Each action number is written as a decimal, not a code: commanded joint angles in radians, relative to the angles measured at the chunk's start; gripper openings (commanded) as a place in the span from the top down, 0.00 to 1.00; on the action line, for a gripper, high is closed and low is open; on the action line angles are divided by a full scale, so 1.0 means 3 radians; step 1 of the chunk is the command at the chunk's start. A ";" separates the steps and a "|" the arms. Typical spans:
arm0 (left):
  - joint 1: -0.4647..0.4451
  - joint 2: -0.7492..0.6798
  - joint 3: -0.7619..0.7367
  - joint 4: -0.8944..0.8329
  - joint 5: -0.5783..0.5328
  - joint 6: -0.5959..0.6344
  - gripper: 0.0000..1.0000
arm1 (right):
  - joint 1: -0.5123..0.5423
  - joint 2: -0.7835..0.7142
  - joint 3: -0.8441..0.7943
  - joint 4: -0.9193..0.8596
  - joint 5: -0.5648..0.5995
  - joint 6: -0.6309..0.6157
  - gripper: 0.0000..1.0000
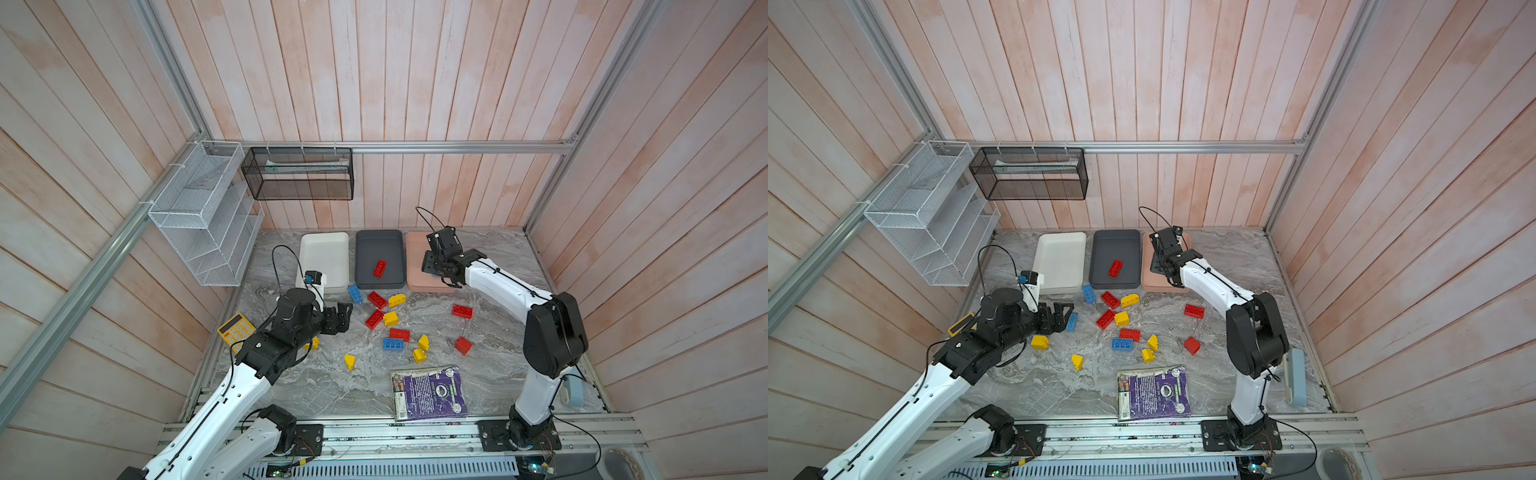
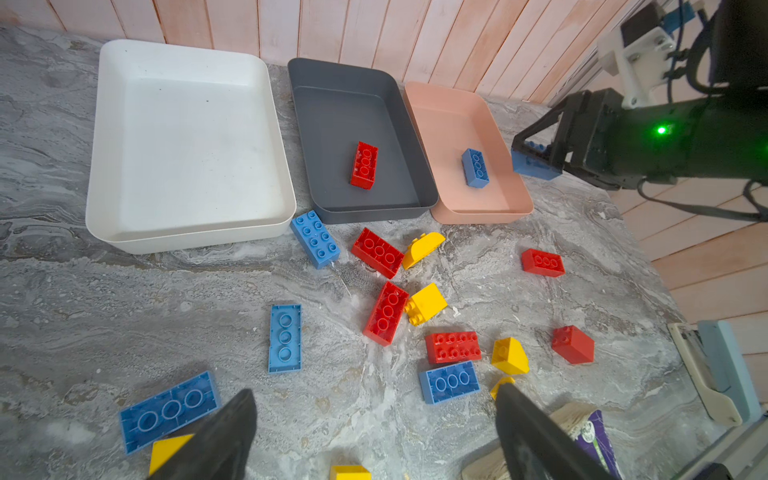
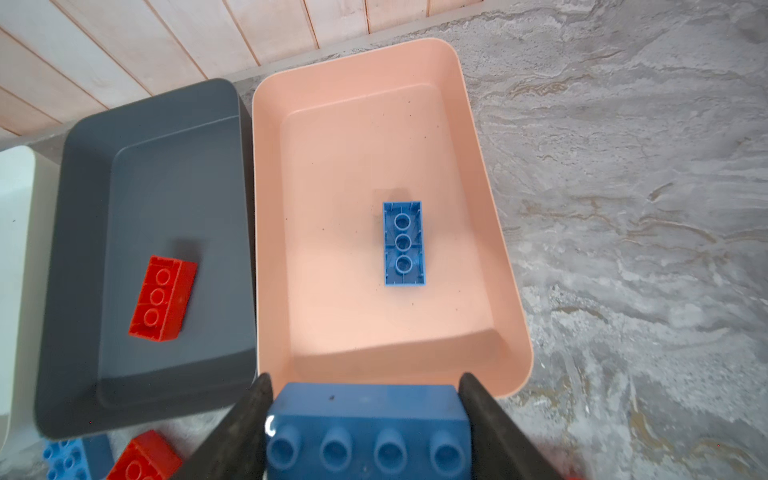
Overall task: Sort the legos into containers by color
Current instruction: 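Carry the blue brick into the pink tray and release it with the right gripper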
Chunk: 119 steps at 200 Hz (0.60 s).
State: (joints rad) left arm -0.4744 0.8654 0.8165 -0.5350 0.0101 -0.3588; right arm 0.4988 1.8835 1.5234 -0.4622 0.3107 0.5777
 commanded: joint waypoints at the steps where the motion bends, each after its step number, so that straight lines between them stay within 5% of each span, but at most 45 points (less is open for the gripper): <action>1: 0.0014 0.0028 -0.0037 -0.0006 -0.0089 0.0056 0.09 | -0.0062 0.0259 0.0263 -0.0129 -0.0117 -0.0193 0.36; 70: 0.0012 0.0134 -0.0032 -0.0022 -0.0095 0.0059 0.09 | -0.0168 0.0975 0.0888 -0.0188 -0.0235 -0.0254 0.32; 119: 0.0011 0.0176 -0.0027 -0.0032 -0.0125 0.0063 0.09 | -0.0193 0.1025 0.1037 -0.0191 -0.0251 -0.0305 0.13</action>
State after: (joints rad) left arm -0.4744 0.9092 0.8165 -0.5377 -0.0082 -0.3584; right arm 0.4458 2.1902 1.7912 -0.4957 0.2420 0.5003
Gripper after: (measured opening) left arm 0.911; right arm 0.838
